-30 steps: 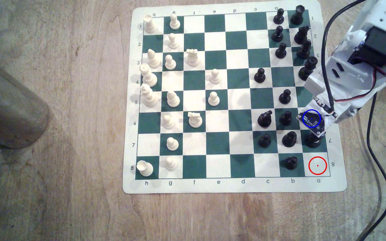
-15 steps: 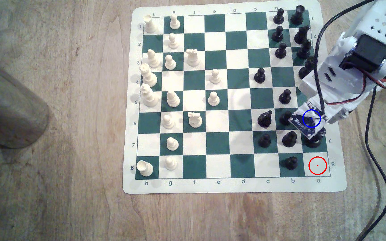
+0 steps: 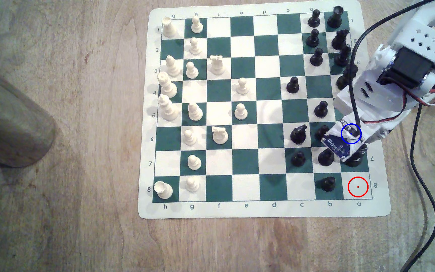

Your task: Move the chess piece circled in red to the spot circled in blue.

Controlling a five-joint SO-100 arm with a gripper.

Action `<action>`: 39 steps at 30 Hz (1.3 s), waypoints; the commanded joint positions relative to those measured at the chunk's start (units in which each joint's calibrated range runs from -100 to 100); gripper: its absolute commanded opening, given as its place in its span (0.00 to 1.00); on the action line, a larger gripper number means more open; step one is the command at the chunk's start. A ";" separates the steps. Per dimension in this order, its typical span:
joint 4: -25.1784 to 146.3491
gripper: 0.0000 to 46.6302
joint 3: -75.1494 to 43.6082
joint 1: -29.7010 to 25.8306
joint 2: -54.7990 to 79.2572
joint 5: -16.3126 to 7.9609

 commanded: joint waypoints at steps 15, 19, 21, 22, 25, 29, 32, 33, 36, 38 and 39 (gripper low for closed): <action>-0.02 0.25 0.60 1.22 0.53 0.78; 0.88 0.28 0.69 1.14 0.19 0.93; 1.53 0.29 0.69 1.61 -0.57 0.93; 1.94 0.29 0.69 1.69 -0.91 0.98; 3.91 0.29 0.78 1.84 -3.37 1.03; 6.04 0.29 0.96 2.08 -6.86 0.88; 7.10 0.29 1.23 2.08 -8.55 0.78; 7.51 0.29 1.42 2.08 -9.40 0.73; 9.89 0.29 1.87 2.00 -13.31 0.59; 12.02 0.26 2.78 1.61 -16.79 0.59; 13.08 0.26 3.14 1.53 -18.32 0.54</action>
